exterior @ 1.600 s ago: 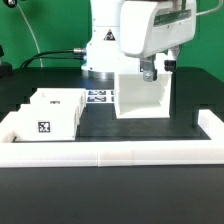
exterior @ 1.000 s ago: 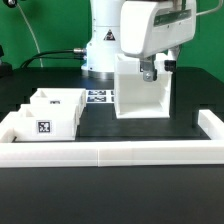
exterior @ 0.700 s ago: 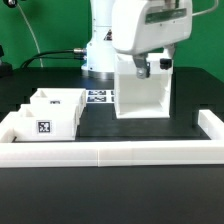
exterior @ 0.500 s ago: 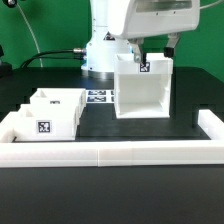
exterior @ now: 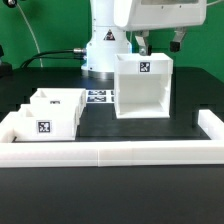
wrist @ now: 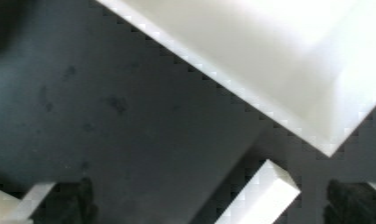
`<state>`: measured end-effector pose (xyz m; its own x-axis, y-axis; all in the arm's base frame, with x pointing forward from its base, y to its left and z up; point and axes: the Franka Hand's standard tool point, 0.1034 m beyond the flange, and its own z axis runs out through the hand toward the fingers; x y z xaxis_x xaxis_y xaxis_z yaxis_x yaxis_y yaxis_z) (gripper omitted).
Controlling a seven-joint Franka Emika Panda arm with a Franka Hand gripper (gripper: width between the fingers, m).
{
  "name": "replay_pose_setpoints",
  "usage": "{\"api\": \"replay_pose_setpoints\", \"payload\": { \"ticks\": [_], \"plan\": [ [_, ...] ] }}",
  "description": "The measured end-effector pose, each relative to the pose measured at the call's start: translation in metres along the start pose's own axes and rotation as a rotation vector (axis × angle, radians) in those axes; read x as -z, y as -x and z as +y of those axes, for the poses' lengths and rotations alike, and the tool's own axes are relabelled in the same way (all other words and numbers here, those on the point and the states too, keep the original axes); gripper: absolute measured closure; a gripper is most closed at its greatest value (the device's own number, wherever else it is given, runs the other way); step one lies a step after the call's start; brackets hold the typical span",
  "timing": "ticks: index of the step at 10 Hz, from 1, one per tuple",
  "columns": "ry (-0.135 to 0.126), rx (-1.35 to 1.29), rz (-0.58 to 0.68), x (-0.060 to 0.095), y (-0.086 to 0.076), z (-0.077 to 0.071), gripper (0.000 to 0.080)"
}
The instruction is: Assemble drawer
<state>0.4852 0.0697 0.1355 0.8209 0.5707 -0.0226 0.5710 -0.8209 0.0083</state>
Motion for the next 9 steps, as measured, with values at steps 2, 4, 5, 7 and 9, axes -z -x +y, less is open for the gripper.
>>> {"api": "replay_pose_setpoints", "payload": {
  "ticks": [2,4,5,7,9],
  "plan": [
    [0.0,0.0,0.0,0.0,0.0,0.0,0.015],
    [0.007,-0.187,0.026,0.003,0.018,-0.009,0.015],
    [0.006,-0.262,0.015,0.002,0.029,-0.019,0.015],
    [0.0,-0.412,0.003,0.002,0.033,-0.035,0.015],
    [-0.068,-0.547,0.006,-0.002,0.034,-0.043,0.015]
  ]
}}
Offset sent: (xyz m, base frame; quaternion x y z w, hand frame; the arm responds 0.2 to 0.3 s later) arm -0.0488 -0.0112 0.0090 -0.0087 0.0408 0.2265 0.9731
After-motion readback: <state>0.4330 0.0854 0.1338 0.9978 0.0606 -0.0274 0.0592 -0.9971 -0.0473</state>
